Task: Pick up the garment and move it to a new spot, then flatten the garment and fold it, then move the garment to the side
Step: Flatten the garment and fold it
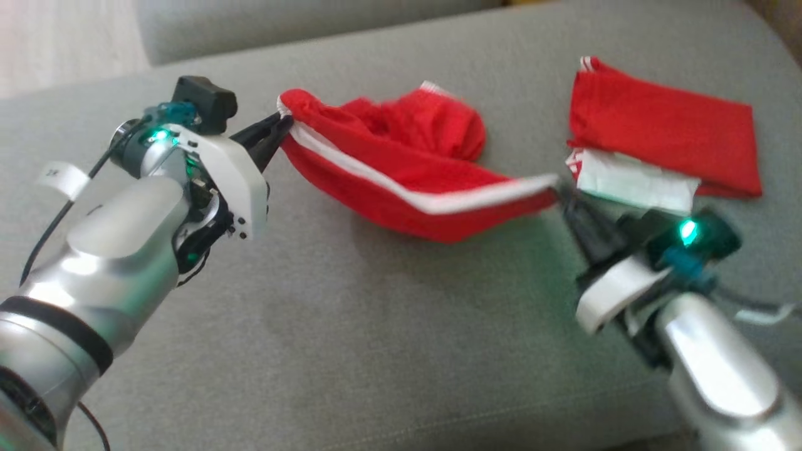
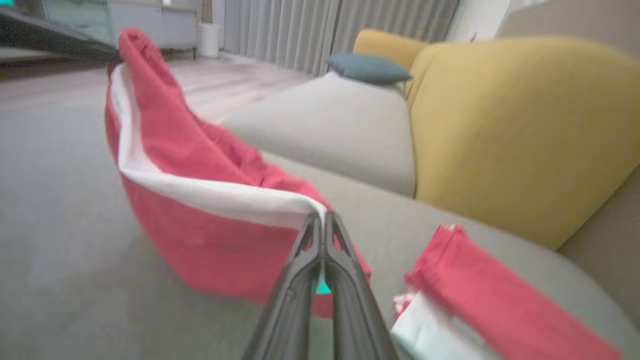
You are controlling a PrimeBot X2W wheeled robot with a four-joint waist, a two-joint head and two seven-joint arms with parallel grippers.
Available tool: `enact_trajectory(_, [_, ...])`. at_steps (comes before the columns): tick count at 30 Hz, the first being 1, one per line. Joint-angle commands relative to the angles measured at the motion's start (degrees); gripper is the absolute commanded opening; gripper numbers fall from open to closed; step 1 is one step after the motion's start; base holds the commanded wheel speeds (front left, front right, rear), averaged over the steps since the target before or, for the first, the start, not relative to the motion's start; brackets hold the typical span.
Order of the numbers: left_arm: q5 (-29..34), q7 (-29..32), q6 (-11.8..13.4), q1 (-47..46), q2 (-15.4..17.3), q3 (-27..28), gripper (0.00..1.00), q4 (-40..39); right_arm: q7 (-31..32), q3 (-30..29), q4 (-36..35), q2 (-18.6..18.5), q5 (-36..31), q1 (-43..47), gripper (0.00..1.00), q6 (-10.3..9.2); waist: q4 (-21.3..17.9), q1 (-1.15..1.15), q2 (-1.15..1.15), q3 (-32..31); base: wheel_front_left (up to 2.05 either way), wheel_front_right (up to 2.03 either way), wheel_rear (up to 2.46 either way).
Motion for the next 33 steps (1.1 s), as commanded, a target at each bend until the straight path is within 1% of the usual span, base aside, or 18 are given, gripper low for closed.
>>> enact_trajectory(1, [-1.0, -1.0, 0.1, -2.8, 2.4, 2.2, 0.00, -1.2, 0.2, -0.8, -3.0, -1.1, 0.9, -3.2, 0.00, 0.36, 1.7, 0.00, 0.00, -3.1, 0.00, 0.00, 0.00])
enact_trajectory(6, [-3.7, -1.5, 0.1, -3.1, 3.5, 3.2, 0.00, -4.1, 0.7, -4.9, -5.7, -3.4, 2.0, -8.0, 0.00, 0.36, 4.0, 0.00, 0.00, -7.5, 0.00, 0.00, 0.00])
enact_trajectory(7, [-4.5, -1.8, 0.1, -3.5, 4.0, 4.0, 0.00, -5.4, 0.8, -6.2, -6.7, -4.0, 2.1, -9.8, 0.00, 0.36, 5.0, 0.00, 0.00, -8.7, 0.00, 0.00, 0.00])
enact_trajectory(10, [-5.6, -2.7, 1.1, -4.1, 4.6, 5.8, 0.00, -7.5, 0.6, -8.5, -8.7, -4.4, 2.2, -11.6, 0.00, 0.36, 6.6, 0.00, 0.00, -10.3, 0.00, 0.00, 0.00])
enact_trajectory(13, [-6.8, -4.1, 3.8, -4.4, 5.8, 9.2, 0.00, -10.7, 0.5, -11.7, -11.4, -3.9, 2.4, -11.6, 0.00, 0.36, 8.0, 0.00, 0.00, -11.8, 0.00, 0.00, 0.00])
enact_trajectory(16, [-8.0, -4.8, 6.5, -3.9, 7.5, 12.5, 0.00, -15.2, 1.2, -13.1, -14.8, -3.1, 2.0, -9.8, 0.00, 0.36, 9.1, 0.00, 0.00, -12.9, 0.00, 0.00, 0.00])
enact_trajectory(20, [-7.4, -4.4, 9.2, -2.6, 10.3, 12.7, 0.00, -22.6, 2.9, -14.2, -19.7, -1.9, 1.5, -5.9, 0.00, 0.36, 10.4, 0.00, 0.00, -13.4, 0.00, 0.00, 0.00])
enact_trajectory(22, [-6.2, -4.2, 11.2, -2.4, 12.3, 12.5, 0.00, -25.9, 3.8, -14.5, -21.8, -1.4, 1.1, -4.3, 0.00, 0.36, 10.6, 0.00, 0.00, -13.3, 0.00, 0.00, 0.00])
enact_trajectory(24, [-7.0, -4.2, 12.8, -1.9, 13.7, 13.5, 0.00, -29.2, 4.5, -14.9, -23.6, -0.9, 0.8, -3.2, 0.00, 0.36, 10.9, 0.00, 0.00, -13.1, 0.00, 0.00, 0.00])
enact_trajectory(27, [-7.1, -2.5, 14.4, -1.7, 15.6, 13.5, 0.00, -33.7, 5.5, -15.3, -25.8, -0.3, 0.3, -2.3, 0.00, 0.36, 11.2, 0.00, 0.00, -12.3, 0.00, 0.00, 0.00])
enact_trajectory(30, [-7.4, -1.6, 16.1, -2.0, 16.8, 14.1, 0.00, -36.6, 6.5, -15.5, -26.8, -0.1, -0.1, -2.9, 0.00, 0.36, 11.3, 0.00, 0.00, -10.9, 0.00, 0.00, 0.00])
enact_trajectory(33, [-6.9, 0.0, 16.7, -3.2, 17.4, 13.8, 0.00, -37.4, 8.3, -15.2, -25.8, -0.1, 0.0, -5.4, 0.00, 0.36, 11.1, 0.00, 0.00, -9.0, 0.00, 0.00, 0.00])
